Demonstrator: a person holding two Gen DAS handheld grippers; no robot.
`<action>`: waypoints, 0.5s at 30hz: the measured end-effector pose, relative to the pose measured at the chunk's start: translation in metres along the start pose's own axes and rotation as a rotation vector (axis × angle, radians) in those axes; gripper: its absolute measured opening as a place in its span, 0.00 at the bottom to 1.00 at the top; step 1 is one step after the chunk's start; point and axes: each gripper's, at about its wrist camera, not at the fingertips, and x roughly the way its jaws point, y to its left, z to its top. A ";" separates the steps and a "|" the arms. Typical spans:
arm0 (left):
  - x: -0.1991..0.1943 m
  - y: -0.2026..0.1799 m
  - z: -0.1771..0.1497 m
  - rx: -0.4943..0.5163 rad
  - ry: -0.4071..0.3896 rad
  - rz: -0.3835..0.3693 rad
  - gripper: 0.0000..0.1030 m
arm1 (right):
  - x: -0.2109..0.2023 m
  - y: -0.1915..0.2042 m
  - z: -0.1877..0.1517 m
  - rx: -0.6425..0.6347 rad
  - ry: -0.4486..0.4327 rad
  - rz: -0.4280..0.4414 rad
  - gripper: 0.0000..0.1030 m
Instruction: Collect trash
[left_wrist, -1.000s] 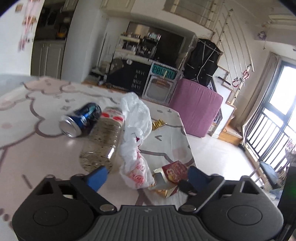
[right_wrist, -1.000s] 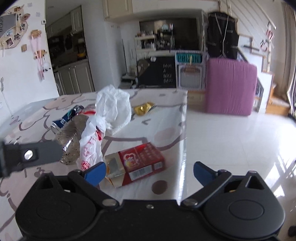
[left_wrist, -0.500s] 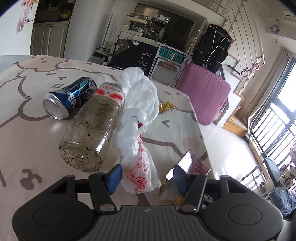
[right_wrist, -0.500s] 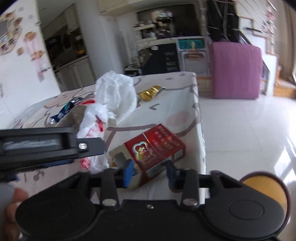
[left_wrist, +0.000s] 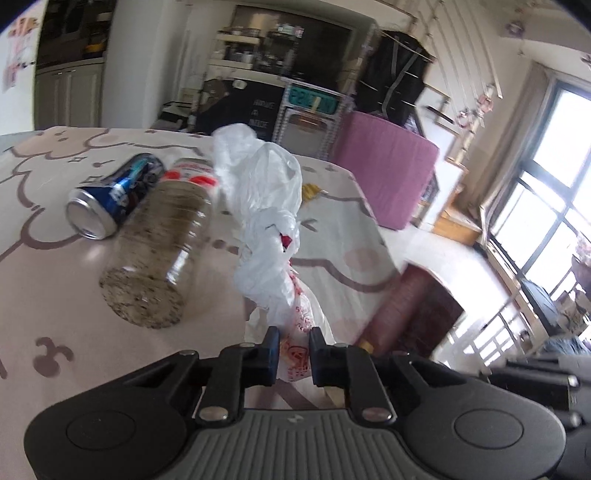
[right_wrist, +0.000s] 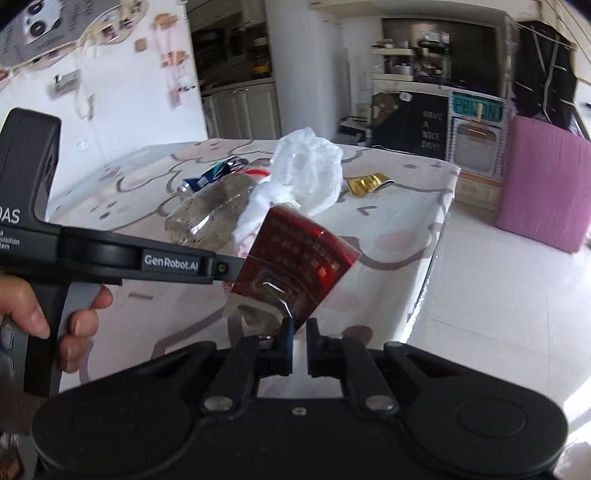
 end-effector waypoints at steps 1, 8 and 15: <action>-0.003 -0.004 -0.004 0.009 0.004 -0.016 0.17 | -0.002 -0.002 0.000 0.002 0.001 0.004 0.06; -0.023 -0.021 -0.029 0.036 0.030 -0.092 0.16 | -0.017 -0.018 0.007 0.082 -0.020 0.040 0.04; -0.053 -0.015 -0.045 0.038 -0.005 -0.016 0.05 | -0.025 -0.021 -0.002 0.139 -0.019 0.062 0.08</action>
